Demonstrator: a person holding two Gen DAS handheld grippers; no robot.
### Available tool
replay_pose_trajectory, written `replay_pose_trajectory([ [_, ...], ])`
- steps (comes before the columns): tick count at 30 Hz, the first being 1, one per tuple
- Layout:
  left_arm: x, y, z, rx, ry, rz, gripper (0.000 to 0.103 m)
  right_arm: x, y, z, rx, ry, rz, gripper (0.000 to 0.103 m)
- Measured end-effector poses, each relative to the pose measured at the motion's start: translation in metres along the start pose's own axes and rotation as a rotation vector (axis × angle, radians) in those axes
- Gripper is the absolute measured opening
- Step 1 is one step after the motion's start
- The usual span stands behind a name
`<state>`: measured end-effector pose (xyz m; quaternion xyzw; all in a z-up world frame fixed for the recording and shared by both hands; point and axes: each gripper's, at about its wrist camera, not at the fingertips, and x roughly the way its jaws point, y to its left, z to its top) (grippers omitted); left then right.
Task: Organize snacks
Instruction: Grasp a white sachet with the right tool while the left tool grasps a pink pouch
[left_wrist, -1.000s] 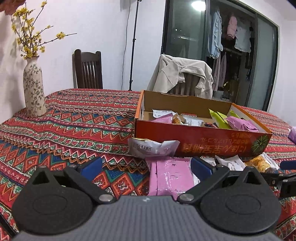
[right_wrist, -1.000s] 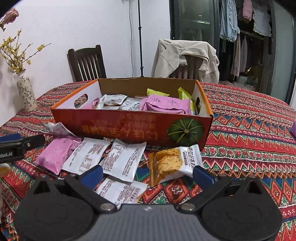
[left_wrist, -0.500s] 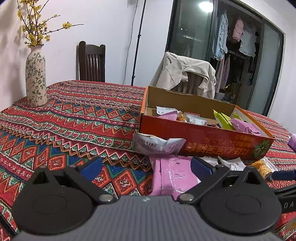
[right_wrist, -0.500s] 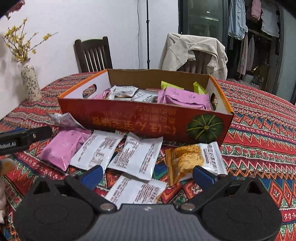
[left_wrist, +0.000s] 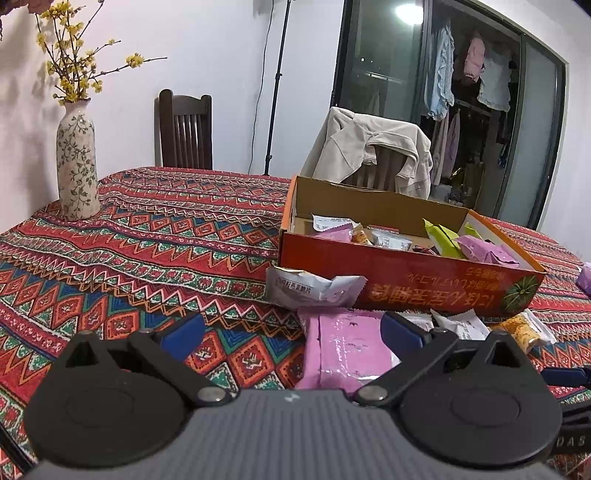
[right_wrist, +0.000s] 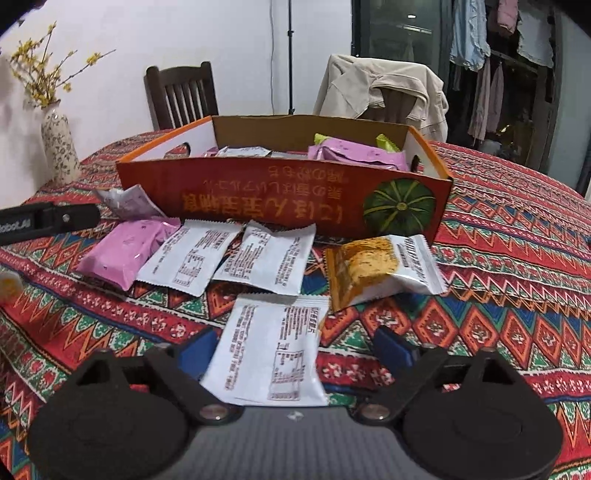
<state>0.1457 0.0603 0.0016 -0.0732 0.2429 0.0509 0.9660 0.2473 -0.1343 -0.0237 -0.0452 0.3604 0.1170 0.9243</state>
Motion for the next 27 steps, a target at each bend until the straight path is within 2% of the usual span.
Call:
replay_pose_trajectory([
  [2, -0.001, -0.002, -0.003, 0.001, 0.014, 0.002, 0.103, -0.002, -0.002, -0.001, 0.003, -0.008, -0.010, 0.074],
  [5, -0.004, -0.002, -0.005, -0.004, 0.023, 0.005, 0.103, -0.008, -0.005, -0.003, -0.003, -0.032, -0.008, 0.049],
  [8, -0.007, -0.003, -0.006, -0.007, 0.031, 0.005, 0.103, -0.011, -0.003, -0.006, -0.033, -0.055, -0.012, 0.041],
  [20, -0.008, -0.014, -0.002, 0.011, 0.054, 0.029, 0.103, -0.041, -0.011, 0.002, -0.015, -0.187, 0.029, 0.040],
  [27, 0.011, -0.030, 0.003, 0.043, 0.095, 0.048, 0.103, -0.033, -0.018, 0.021, -0.019, -0.259, 0.015, 0.040],
])
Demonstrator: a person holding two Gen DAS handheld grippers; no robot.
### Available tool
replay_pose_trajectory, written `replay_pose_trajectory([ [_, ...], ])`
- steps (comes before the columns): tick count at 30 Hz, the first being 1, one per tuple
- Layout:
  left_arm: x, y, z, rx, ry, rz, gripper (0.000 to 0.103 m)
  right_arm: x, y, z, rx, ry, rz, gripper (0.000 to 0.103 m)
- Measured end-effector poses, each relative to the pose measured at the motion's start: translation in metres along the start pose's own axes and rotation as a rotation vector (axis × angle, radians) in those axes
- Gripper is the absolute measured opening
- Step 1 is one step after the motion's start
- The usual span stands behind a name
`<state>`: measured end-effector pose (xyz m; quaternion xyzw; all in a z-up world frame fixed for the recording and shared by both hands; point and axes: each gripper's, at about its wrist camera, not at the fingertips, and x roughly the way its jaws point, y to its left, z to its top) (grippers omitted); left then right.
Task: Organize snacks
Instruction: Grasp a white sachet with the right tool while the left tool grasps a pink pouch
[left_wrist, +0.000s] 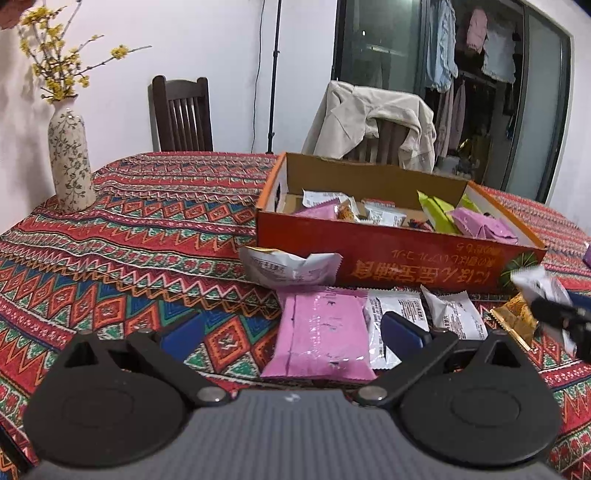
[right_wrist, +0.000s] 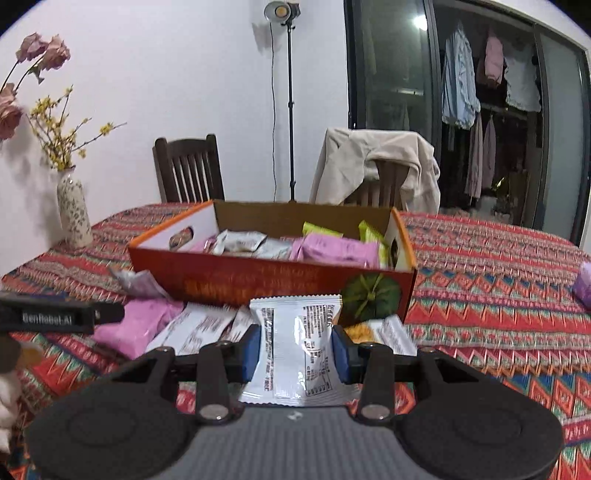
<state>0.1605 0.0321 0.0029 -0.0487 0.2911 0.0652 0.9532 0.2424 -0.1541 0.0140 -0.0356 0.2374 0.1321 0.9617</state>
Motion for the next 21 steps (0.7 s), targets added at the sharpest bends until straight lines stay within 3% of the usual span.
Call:
replay_pose_trajectory([
  [12, 0.040, -0.019, 0.000, 0.014, 0.082, 0.065, 0.103, 0.021, -0.016, -0.005, 0.067, 0.003, 0.017, 0.040],
  [21, 0.047, -0.014, -0.001, -0.010, 0.100, 0.047, 0.088, 0.022, -0.015, -0.008, 0.071, 0.010, 0.021, 0.040],
])
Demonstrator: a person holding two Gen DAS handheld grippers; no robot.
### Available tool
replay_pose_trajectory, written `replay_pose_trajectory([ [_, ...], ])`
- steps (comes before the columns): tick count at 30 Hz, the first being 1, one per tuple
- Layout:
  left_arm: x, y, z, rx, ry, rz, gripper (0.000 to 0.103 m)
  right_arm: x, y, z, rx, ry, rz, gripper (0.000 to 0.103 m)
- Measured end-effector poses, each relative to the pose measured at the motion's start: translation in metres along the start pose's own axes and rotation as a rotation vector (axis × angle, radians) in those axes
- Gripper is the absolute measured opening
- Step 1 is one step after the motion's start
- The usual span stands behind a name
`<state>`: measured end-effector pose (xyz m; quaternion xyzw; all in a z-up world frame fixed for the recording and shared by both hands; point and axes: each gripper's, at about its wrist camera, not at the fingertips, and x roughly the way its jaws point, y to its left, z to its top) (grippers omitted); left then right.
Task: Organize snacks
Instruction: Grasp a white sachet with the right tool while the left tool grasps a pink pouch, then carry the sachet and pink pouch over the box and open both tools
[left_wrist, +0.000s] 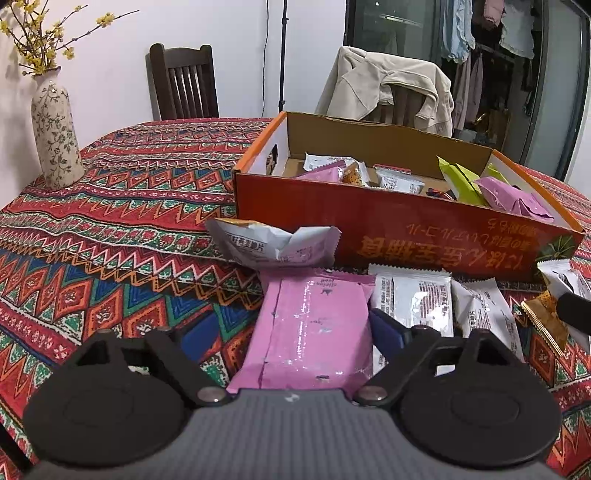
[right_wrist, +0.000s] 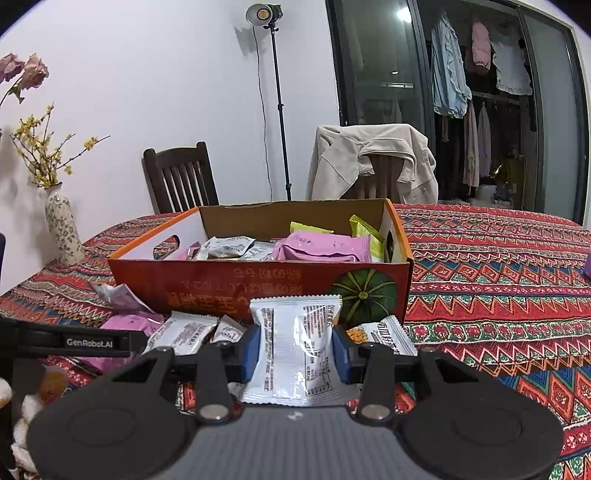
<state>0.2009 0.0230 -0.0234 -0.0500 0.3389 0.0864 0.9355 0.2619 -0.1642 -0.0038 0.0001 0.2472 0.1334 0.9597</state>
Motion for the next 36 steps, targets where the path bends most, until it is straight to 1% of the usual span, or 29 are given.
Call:
replay_pose_trajectory([
  [1, 0.000, 0.000, 0.000, -0.004, 0.002, -0.003, 0.086, 0.000, 0.000, 0.000, -0.001, 0.002, 0.000, 0.040],
  [2, 0.001, 0.001, 0.000, -0.007, 0.003, -0.008, 0.083, 0.001, 0.001, -0.001, -0.003, 0.004, 0.000, 0.040],
  [3, 0.000, 0.001, 0.000, -0.006, -0.003, -0.004, 0.077, 0.000, 0.001, -0.001, -0.004, 0.005, -0.001, 0.040],
  [4, 0.000, 0.000, -0.001, -0.003, -0.008, -0.003, 0.073, 0.000, 0.002, -0.001, -0.006, 0.006, -0.002, 0.040],
  [5, -0.001, 0.000, -0.001, -0.001, -0.012, -0.003, 0.066, 0.001, 0.002, -0.001, -0.007, 0.006, -0.003, 0.040],
  [6, -0.001, 0.000, -0.001, 0.000, -0.015, -0.004, 0.064, 0.000, 0.002, -0.002, -0.009, 0.006, -0.004, 0.040],
  [15, -0.006, 0.003, -0.002, -0.020, -0.027, -0.028, 0.062, -0.002, 0.003, -0.003, -0.017, -0.006, -0.018, 0.040],
  [19, -0.012, 0.003, -0.001, -0.020, -0.051, -0.026, 0.062, -0.003, 0.004, -0.003, -0.021, -0.017, -0.013, 0.040],
  [22, -0.021, 0.003, 0.000, -0.024, -0.072, -0.038, 0.062, -0.006, 0.006, -0.003, -0.031, -0.029, -0.029, 0.040],
  [28, -0.043, -0.001, 0.001, -0.005, -0.116, -0.081, 0.063, -0.018, 0.013, 0.004, -0.052, -0.062, -0.041, 0.040],
  [32, -0.064, -0.005, 0.007, 0.003, -0.167, -0.143, 0.063, -0.026, 0.019, 0.012, -0.076, -0.089, -0.044, 0.040],
  [36, -0.079, -0.012, 0.017, 0.013, -0.218, -0.176, 0.063, -0.027, 0.024, 0.025, -0.092, -0.109, -0.042, 0.040],
])
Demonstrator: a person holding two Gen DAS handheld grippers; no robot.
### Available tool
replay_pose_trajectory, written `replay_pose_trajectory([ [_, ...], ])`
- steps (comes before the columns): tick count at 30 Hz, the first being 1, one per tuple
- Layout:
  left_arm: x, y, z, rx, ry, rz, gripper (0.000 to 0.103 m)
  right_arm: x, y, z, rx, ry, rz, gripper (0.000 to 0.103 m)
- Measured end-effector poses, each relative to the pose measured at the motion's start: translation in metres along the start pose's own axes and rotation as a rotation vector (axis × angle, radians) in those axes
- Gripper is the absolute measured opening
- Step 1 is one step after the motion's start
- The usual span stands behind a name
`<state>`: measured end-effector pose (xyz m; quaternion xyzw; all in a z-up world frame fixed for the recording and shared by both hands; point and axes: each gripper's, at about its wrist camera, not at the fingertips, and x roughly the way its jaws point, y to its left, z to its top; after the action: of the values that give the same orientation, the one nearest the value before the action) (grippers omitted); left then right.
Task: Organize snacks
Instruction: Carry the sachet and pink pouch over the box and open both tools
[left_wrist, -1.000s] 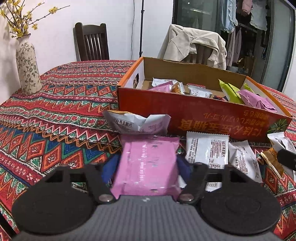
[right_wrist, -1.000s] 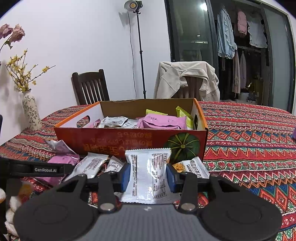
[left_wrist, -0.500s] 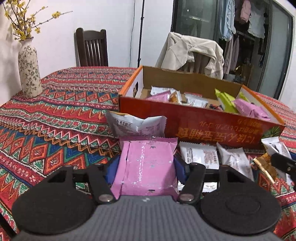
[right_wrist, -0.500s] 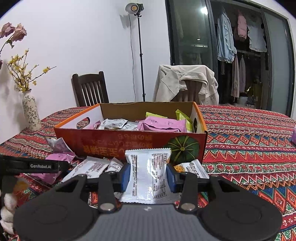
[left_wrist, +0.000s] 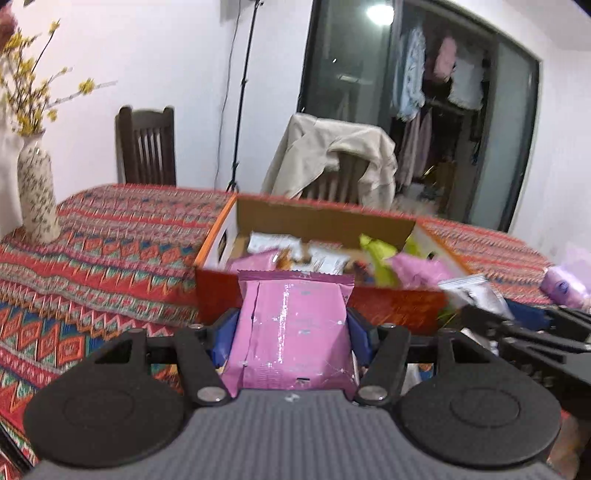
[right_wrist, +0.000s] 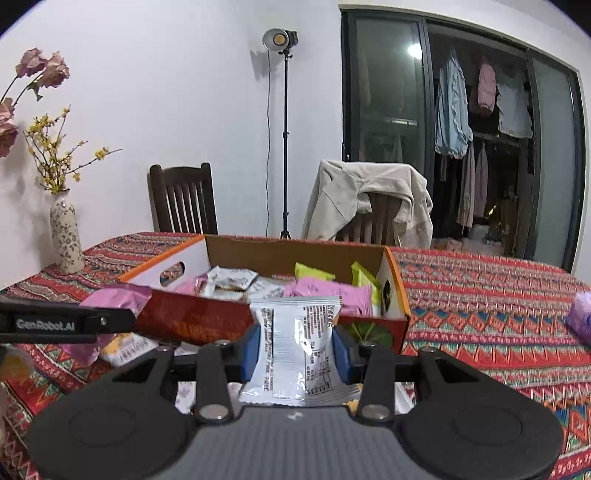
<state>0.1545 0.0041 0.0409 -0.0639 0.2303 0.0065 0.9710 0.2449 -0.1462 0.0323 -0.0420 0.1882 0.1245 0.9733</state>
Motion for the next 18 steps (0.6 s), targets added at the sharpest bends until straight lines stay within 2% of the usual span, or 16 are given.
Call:
replay_pose_trajectory([
  [9, -0.002, -0.013, 0.036, 0.016, -0.087, -0.002, 0.063, 0.013, -0.001, 0.036, -0.003, -0.040, 0.000, 0.040],
  [18, 0.022, -0.018, 0.064, 0.013, -0.113, 0.016, 0.063, 0.037, -0.006, 0.068, -0.004, -0.058, -0.026, 0.041],
])
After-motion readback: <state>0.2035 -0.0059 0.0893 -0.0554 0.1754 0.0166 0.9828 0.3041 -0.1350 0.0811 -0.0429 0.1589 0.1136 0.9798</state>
